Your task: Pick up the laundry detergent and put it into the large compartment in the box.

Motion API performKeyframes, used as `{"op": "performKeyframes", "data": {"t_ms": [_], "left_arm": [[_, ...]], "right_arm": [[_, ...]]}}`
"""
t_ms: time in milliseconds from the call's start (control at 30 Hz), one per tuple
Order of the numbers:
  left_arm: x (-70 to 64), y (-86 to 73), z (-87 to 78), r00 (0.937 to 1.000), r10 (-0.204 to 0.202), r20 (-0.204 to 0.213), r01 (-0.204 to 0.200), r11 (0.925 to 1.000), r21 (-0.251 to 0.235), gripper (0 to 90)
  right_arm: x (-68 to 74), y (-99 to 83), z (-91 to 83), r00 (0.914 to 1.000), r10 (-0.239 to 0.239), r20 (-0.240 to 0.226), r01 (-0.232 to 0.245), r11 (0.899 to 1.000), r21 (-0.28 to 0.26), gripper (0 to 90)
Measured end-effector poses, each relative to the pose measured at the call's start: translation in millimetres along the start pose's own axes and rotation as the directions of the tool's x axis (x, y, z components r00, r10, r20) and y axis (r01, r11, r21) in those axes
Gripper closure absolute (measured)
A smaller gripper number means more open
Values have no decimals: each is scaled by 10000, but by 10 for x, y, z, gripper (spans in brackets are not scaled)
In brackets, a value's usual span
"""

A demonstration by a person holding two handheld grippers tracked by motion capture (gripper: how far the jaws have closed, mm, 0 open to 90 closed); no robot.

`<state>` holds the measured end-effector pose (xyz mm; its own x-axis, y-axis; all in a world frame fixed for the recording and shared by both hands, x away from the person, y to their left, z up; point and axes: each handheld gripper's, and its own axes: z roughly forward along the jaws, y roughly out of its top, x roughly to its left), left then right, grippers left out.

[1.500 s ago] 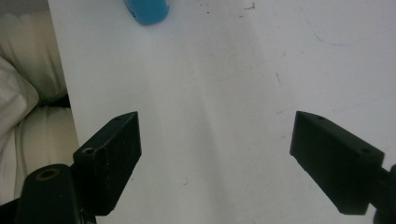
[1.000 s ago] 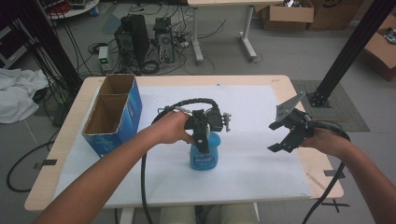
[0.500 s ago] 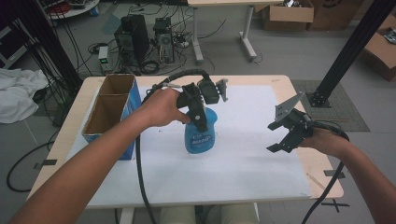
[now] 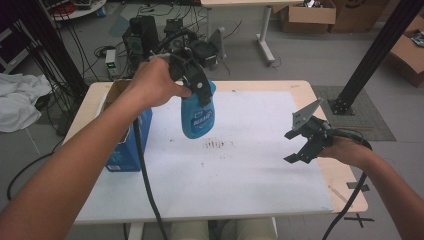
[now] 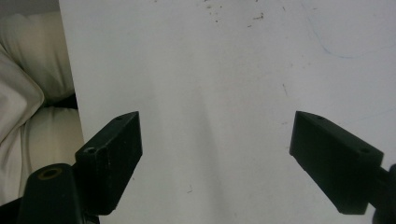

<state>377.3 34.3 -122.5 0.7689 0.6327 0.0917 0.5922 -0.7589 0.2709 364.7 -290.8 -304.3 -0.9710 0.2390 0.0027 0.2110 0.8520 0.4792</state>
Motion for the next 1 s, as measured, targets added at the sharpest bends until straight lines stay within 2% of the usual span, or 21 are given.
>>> {"op": "performKeyframes", "data": {"t_ms": [67,100,133,233,267,333,400,467,500,533,567,633,667,700,800,900,933,1000], "left_arm": [[72,-19,-64,9979,-645,-2,645,9979,-49,380],[88,-24,-77,9967,-812,-16,812,9967,-72,380],[133,-41,-110,9922,-1249,-54,1249,9921,-80,380],[209,-80,-172,9833,-1814,-153,1811,9832,-220,381],[233,-95,-193,9785,-2053,-186,2048,9784,-283,381],[268,-121,-234,9721,-2321,-335,2309,9723,-359,381],[320,-159,-290,9620,-2680,-514,2662,9631,-398,381],[363,-190,-340,9553,-2878,-678,2854,9574,-432,381],[382,-207,-361,9488,-3084,-678,3055,9509,-500,381],[401,-218,-379,9451,-3191,-701,3160,9474,-513,381],[424,-235,-404,9355,-3454,-740,3419,9381,-555,381],[461,-258,-448,9215,-3794,-832,3748,9248,-655,380],[477,-267,-472,9124,-3990,-908,3938,9165,-710,381],[490,-276,-492,9068,-4101,-974,4041,9116,-752,381],[549,-318,-576,8793,-4623,-1146,4527,8860,-1005,381],[597,-357,-647,8603,-4915,-1355,4816,8706,-1006,380],[614,-372,-663,8506,-5078,-1369,4965,8611,-1092,380],[650,-398,-697,8363,-5299,-1405,5189,8479,-1089,381]], "right_arm": [[-1,9,1,10000,-62,4,62,10000,47,171],[-1,17,1,10000,-75,22,75,10000,64,170],[0,20,0,10000,-80,36,80,9999,65,170],[-11,37,-11,9998,-186,85,186,9998,-5,169],[-14,41,-13,9998,-191,70,192,9998,-39,170],[-17,44,-13,9997,-218,59,218,9998,-37,169],[-19,47,-13,9996,-268,28,268,9996,-34,169],[-19,52,-15,9995,-312,12,312,9995,3,169],[-21,57,-18,9995,-330,-13,330,9995,-15,169],[-23,62,-21,9994,-356,-21,356,9994,-22,169],[-23,66,-21,9995,-329,-23,329,9995,-21,169],[-35,81,-24,9992,-396,-42,396,9992,-9,170],[-40,88,-23,9992,-407,-57,407,9992,-30,169],[-44,96,-23,9992,-403,-58,403,9992,-18,169],[-60,116,-16,9990,-438,-62,437,9990,-18,168],[-65,134,-12,9989,-455,-78,455,9990,-13,168],[-67,139,-11,9989,-462,-82,462,9989,-14,168],[-68,147,-3,9989,-464,-75,464,9989,-4,167]]}}
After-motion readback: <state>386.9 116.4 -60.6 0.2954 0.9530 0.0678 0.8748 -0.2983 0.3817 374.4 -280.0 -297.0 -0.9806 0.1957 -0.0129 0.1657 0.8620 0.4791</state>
